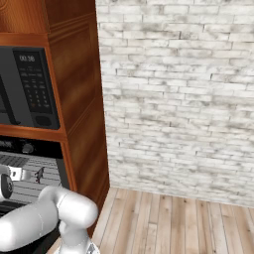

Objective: Take the fish from the oven and place it on the plate on the counter.

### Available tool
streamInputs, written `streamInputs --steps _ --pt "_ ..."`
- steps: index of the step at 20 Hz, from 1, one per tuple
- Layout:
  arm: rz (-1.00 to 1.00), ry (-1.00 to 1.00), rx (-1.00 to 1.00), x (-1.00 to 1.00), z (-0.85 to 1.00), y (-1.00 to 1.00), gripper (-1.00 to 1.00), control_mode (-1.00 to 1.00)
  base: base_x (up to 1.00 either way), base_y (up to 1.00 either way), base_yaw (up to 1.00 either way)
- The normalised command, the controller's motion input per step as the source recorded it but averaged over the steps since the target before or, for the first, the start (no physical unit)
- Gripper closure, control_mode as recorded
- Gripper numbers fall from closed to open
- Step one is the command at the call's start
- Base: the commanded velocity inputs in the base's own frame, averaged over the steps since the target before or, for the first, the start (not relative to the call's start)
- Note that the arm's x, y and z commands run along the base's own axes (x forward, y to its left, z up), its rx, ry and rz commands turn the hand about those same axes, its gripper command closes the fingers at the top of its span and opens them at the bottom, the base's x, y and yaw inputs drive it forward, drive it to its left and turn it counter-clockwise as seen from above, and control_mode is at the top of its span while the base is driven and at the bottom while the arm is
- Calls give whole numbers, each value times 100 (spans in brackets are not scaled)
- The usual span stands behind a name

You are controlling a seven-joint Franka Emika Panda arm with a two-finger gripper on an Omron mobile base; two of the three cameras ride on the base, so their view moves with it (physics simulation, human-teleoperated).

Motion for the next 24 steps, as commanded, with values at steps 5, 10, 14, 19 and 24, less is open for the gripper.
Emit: streamInputs --steps 5,10,14,19,24 --pt "0 -31 0 21 -46 0 -100 -100 0 0 0" --pt "0 -19 0 8 -18 -1 -100 -100 0 0 0" --pt "0 -2 0 2 0 -19 -100 -100 0 0 0" --pt "0 0 1 8 0 -20 -100 -100 0 0 0" --pt "0 12 5 28 0 -26 -100 -100 0 0 0"
